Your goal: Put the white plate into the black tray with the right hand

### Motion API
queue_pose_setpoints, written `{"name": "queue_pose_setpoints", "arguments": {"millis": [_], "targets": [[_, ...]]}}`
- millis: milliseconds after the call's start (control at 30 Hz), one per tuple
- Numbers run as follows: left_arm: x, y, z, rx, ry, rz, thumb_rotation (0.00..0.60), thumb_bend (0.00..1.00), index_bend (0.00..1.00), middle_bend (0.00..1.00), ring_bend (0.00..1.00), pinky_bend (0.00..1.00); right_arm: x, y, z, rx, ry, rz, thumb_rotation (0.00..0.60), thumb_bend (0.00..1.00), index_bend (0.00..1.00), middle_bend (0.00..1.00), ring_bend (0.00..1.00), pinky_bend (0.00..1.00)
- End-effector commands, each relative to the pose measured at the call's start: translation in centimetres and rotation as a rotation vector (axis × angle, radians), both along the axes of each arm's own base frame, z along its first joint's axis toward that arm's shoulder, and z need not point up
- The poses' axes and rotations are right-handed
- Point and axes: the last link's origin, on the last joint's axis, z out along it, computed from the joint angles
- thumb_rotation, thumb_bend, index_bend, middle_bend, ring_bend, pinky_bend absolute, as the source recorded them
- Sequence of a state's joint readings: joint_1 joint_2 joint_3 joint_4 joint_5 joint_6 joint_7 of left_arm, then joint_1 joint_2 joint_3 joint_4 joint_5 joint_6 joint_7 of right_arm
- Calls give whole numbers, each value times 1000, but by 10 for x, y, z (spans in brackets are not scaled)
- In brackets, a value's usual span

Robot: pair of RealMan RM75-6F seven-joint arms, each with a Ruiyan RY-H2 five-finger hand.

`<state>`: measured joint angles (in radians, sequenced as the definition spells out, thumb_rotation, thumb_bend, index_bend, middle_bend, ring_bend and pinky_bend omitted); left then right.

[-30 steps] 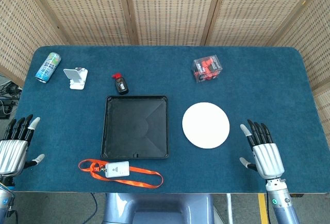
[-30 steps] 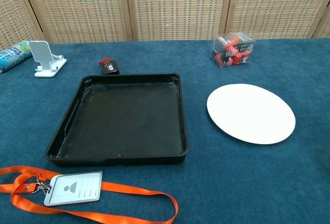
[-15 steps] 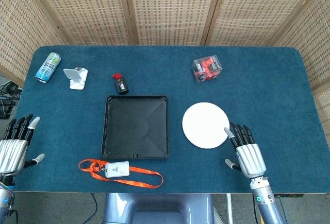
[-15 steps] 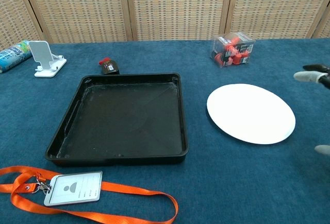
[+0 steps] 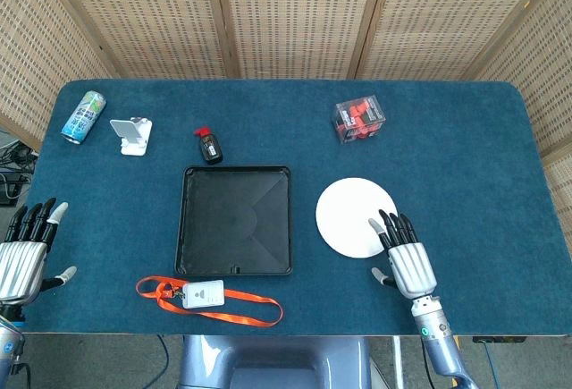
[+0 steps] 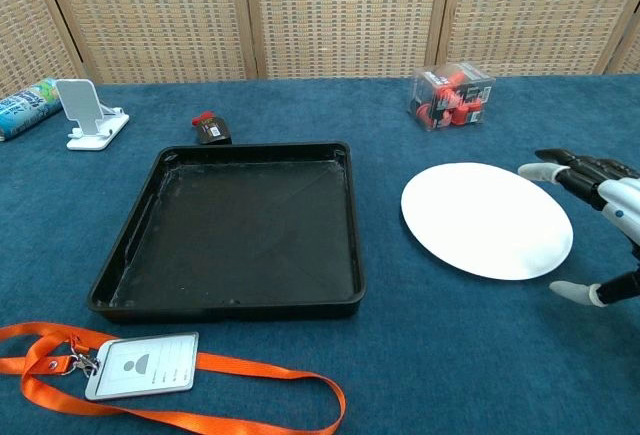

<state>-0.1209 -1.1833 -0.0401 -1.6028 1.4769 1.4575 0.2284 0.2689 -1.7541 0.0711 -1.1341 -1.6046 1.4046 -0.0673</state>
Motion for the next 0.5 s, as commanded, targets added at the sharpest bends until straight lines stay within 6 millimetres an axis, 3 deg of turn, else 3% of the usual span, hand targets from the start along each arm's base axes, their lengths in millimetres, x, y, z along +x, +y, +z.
{"name": "queue_pose_setpoints", "arguments": {"millis": [33,500], "targets": [[-1,1,-1,-3,1,4,600,0,0,0,0,0,2,-7,-7,1,-16,5,600,411,148,0,0,0],[-7,6,-4,-10,8,33,600,0,0,0,0,0,-12,-19,-32,51,-14,-41,600,455,154,0,0,0]]}}
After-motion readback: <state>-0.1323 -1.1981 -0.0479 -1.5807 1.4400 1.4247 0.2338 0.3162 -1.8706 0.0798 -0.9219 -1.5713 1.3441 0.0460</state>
